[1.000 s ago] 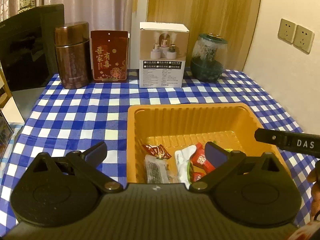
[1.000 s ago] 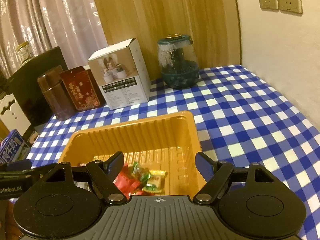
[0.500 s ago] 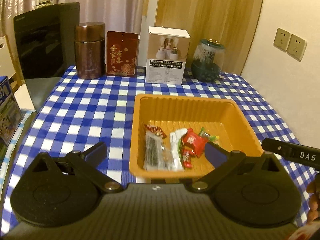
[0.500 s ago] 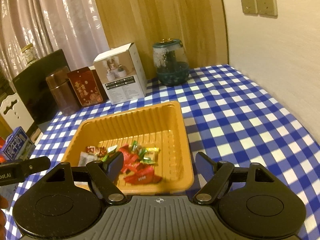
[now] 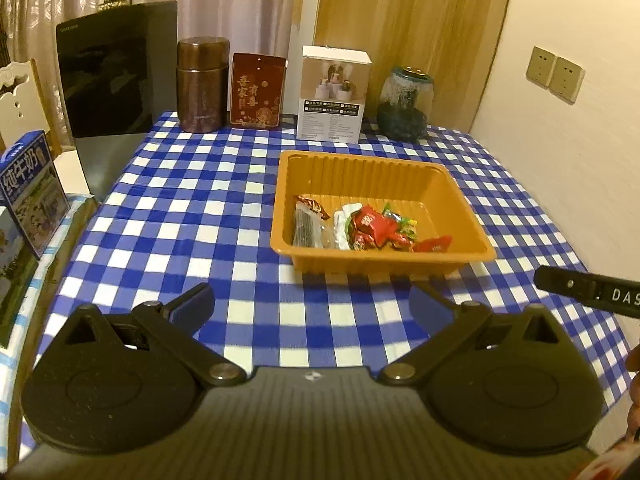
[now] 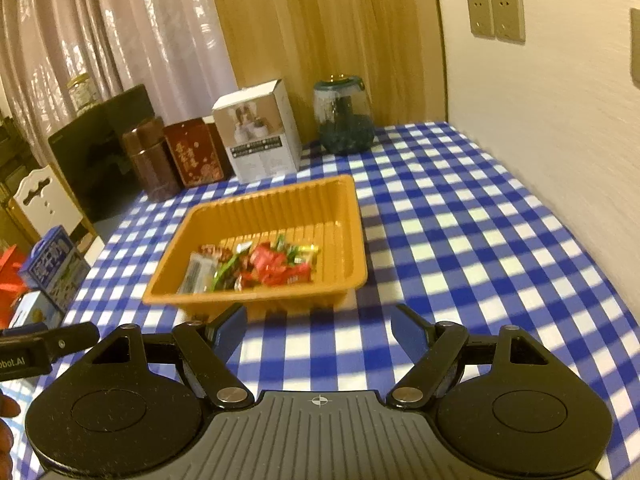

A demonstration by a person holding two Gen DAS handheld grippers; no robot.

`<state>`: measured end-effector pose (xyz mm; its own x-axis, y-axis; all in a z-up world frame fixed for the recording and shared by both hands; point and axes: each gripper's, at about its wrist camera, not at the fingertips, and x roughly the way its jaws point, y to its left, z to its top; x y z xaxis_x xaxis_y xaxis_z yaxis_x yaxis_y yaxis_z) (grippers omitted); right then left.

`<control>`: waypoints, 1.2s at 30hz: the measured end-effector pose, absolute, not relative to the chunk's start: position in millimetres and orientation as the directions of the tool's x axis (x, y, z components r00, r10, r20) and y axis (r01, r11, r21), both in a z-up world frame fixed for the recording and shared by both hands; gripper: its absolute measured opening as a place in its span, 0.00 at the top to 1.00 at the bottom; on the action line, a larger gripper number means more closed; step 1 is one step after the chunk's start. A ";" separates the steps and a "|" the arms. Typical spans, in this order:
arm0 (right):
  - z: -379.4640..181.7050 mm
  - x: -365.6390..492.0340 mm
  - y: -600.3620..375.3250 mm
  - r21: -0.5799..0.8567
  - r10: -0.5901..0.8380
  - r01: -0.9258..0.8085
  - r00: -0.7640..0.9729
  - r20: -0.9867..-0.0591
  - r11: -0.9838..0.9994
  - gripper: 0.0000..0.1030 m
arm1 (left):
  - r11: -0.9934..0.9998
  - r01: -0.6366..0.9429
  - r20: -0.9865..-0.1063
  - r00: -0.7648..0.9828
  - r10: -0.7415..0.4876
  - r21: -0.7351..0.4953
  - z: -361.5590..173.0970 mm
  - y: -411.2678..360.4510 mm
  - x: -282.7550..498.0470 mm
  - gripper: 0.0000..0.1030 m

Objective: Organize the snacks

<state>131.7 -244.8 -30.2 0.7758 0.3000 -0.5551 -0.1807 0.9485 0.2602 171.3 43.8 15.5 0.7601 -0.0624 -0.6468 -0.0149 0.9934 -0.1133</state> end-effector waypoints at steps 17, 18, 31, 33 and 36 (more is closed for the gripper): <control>-6.7 32.3 -253.2 0.237 0.310 -0.210 0.768 -0.561 0.949 0.23 | 0.993 -0.023 -0.639 0.767 -0.054 -0.112 45.3 22.8 78.3 0.00; -5.8 27.3 -253.2 0.234 0.311 -0.212 0.765 -0.564 0.949 0.23 | 0.994 -0.029 -0.639 0.768 -0.046 -0.106 46.7 22.3 73.7 0.00; 2.0 -28.5 -250.2 0.190 0.303 -0.236 0.767 -0.566 0.953 0.23 | 0.996 -0.040 -0.629 0.777 -0.018 -0.078 59.1 15.1 18.6 0.00; 1.3 -36.5 -250.1 0.194 0.308 -0.240 0.766 -0.565 0.951 0.23 | 0.996 -0.033 -0.634 0.773 -0.024 -0.077 57.4 12.8 11.1 0.00; -0.9 -47.0 -250.0 0.197 0.310 -0.239 0.765 -0.564 0.951 0.23 | 0.996 -0.040 -0.640 0.768 -0.019 -0.078 53.6 11.3 1.0 0.00</control>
<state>-47.0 -250.0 -0.9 0.7654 0.3095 -0.5643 -0.2390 0.9508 0.1973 1.0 11.3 53.6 0.7678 -0.0192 -0.6404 -0.0399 0.9962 -0.0777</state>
